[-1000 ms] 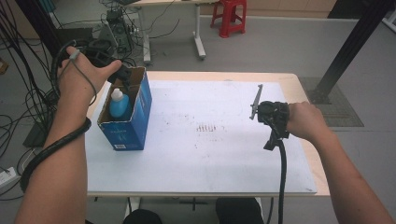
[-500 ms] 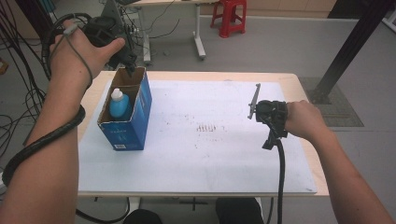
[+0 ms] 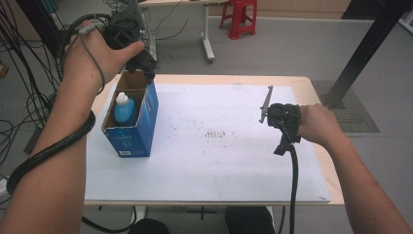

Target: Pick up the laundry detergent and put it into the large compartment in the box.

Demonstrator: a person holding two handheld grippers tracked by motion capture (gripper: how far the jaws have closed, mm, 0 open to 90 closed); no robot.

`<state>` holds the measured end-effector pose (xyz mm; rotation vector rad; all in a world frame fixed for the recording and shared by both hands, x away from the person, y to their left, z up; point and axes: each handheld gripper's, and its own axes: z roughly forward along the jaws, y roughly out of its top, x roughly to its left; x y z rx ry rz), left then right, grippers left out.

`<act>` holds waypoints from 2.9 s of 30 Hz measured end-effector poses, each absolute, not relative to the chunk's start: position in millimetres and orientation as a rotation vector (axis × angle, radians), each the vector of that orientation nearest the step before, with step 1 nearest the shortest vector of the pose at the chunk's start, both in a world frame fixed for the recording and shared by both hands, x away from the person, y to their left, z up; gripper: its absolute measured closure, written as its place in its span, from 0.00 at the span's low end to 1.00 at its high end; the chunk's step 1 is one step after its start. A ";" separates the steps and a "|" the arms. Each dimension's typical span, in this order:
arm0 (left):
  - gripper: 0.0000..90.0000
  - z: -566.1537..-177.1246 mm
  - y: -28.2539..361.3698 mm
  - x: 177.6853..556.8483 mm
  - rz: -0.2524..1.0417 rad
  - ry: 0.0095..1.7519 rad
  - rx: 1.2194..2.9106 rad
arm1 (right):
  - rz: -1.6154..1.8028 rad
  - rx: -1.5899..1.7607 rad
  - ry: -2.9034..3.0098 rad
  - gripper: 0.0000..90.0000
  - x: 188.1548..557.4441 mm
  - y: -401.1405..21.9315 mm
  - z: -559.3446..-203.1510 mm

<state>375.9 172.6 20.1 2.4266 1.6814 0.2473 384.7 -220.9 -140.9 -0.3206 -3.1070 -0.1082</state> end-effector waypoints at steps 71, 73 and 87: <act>0.06 -124.8 82.2 377.6 -0.012 1.448 2.684 | -0.144 -0.324 -3.109 0.04 384.1 -226.0 -140.2; 0.06 -125.8 82.9 378.5 -0.015 1.449 2.684 | -0.145 -0.333 -3.105 0.04 384.2 -225.8 -140.4; 0.06 -129.3 82.5 381.9 -0.015 1.456 2.685 | -0.156 -0.329 -3.099 0.04 386.6 -227.2 -141.3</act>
